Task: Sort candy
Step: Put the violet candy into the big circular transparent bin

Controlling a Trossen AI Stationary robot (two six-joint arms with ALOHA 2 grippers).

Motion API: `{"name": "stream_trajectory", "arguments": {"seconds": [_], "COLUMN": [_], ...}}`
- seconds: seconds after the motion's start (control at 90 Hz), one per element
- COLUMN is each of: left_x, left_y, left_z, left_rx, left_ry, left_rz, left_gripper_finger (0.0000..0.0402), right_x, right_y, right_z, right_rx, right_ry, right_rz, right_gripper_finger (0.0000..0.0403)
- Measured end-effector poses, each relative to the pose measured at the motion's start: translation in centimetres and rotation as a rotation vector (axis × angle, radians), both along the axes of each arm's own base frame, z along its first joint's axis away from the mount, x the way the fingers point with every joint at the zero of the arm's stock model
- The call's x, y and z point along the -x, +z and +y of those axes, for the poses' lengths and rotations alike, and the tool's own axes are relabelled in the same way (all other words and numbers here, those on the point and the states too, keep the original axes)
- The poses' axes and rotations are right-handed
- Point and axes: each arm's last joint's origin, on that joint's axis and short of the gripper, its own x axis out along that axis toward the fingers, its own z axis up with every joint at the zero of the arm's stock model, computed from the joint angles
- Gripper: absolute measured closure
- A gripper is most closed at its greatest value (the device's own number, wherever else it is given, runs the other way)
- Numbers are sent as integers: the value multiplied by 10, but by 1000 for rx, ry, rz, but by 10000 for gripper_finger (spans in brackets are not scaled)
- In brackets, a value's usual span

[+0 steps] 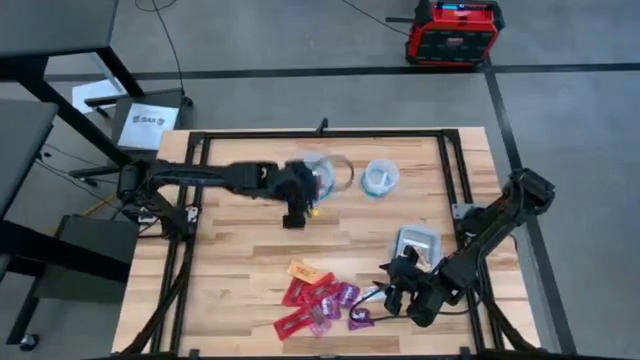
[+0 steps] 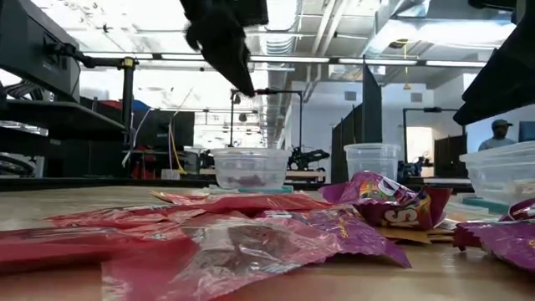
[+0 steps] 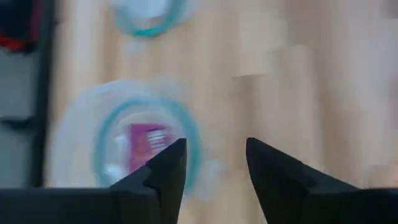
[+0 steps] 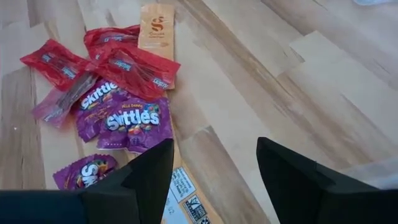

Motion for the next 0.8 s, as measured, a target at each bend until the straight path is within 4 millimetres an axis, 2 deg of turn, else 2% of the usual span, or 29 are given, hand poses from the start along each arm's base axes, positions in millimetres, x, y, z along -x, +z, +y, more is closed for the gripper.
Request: {"name": "stream_trajectory", "arguments": {"seconds": [0.089, 0.244, 0.344, 0.467, 0.644, 0.8], "left_x": [2, 6, 5, 2, 0, -18], "left_y": [1, -3, -17, -44, -77, -81], "left_z": [-37, -95, -127, -159, -182, -192], "left_rx": [86, 202, 239, 258, 278, 353], "left_ry": [-95, -161, -192, -219, -201, -216], "left_rz": [-17, -36, -23, 34, 124, -23], "left_gripper_finger": [250, 255, 255, 255, 256, 256], "right_x": [0, -1, -1, 0, 2, 5], "right_y": [0, 1, 1, 1, 4, 7], "right_z": [1, 2, 2, 4, 12, 19], "right_rx": [-6, -10, -11, -18, -68, -90], "right_ry": [1, 7, 8, 16, 30, 27], "right_rz": [-5, -12, -13, -16, -56, -119], "right_gripper_finger": [188, 188, 188, 188, 188, 188]}}
